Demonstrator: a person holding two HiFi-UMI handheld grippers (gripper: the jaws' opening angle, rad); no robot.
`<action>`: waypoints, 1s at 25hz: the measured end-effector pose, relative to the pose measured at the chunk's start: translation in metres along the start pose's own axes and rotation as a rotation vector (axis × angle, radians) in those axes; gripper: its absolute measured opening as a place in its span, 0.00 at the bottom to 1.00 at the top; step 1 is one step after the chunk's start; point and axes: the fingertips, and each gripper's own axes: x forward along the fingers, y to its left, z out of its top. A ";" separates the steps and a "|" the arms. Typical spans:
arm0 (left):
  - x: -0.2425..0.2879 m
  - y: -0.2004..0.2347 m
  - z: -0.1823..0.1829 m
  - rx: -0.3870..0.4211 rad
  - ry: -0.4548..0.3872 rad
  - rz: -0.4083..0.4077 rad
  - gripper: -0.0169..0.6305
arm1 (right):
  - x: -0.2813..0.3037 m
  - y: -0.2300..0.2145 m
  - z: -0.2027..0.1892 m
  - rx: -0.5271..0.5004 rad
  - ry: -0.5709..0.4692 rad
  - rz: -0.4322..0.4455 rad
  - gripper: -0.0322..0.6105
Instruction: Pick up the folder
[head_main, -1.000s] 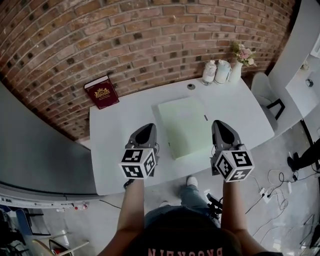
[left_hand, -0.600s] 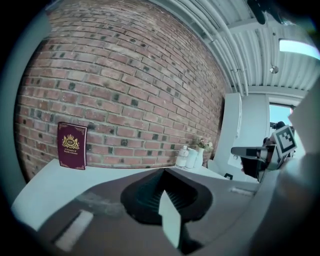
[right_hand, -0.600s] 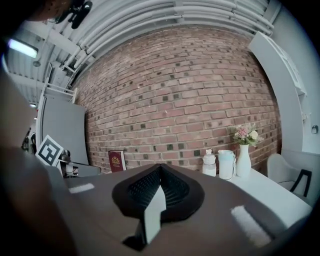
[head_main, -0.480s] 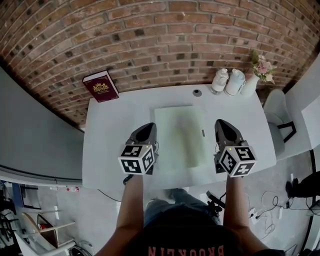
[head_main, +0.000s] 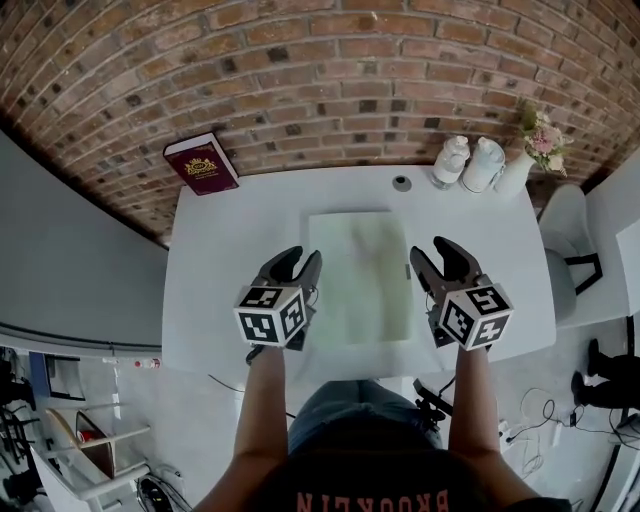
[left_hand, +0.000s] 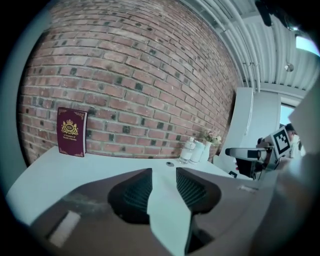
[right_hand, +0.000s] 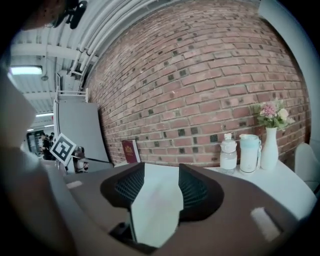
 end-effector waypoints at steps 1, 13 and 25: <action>0.001 0.002 -0.003 -0.001 0.013 -0.005 0.28 | 0.004 0.004 -0.004 0.004 0.011 0.024 0.38; 0.012 0.027 -0.061 -0.050 0.186 -0.048 0.28 | 0.032 -0.002 -0.082 0.109 0.232 0.038 0.46; 0.019 0.040 -0.125 -0.262 0.318 -0.187 0.37 | 0.042 -0.019 -0.163 0.301 0.439 0.094 0.63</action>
